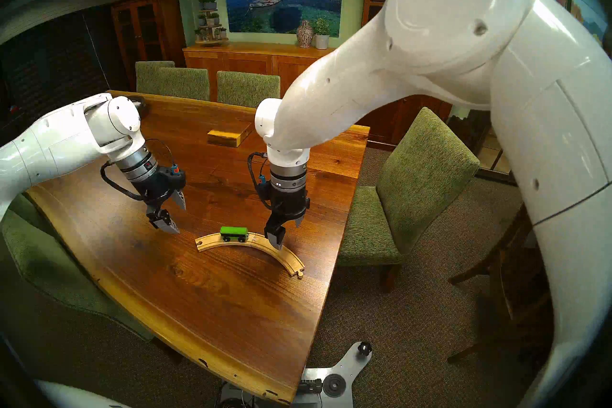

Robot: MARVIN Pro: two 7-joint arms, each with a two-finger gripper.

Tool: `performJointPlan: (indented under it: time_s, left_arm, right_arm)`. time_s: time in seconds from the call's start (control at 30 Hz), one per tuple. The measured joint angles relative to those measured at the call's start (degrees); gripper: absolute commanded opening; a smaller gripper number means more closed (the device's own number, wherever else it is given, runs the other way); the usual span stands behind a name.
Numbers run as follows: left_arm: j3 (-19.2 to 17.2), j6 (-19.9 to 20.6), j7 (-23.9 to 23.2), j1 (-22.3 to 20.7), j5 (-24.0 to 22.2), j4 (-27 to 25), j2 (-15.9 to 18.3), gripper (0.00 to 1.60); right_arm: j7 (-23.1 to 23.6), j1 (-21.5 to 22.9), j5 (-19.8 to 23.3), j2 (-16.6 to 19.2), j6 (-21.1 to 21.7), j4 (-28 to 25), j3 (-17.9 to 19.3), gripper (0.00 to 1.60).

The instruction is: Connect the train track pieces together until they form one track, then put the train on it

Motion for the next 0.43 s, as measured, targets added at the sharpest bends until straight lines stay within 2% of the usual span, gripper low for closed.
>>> performJointPlan:
  time_s: [0.43]
  left_arm:
    - [0.0, 0.0, 0.0, 0.0, 0.0, 0.0, 0.0, 1.6]
  right_arm:
    - [-5.6, 5.5, 0.3, 4.4, -1.9, -9.3, 1.5, 1.6]
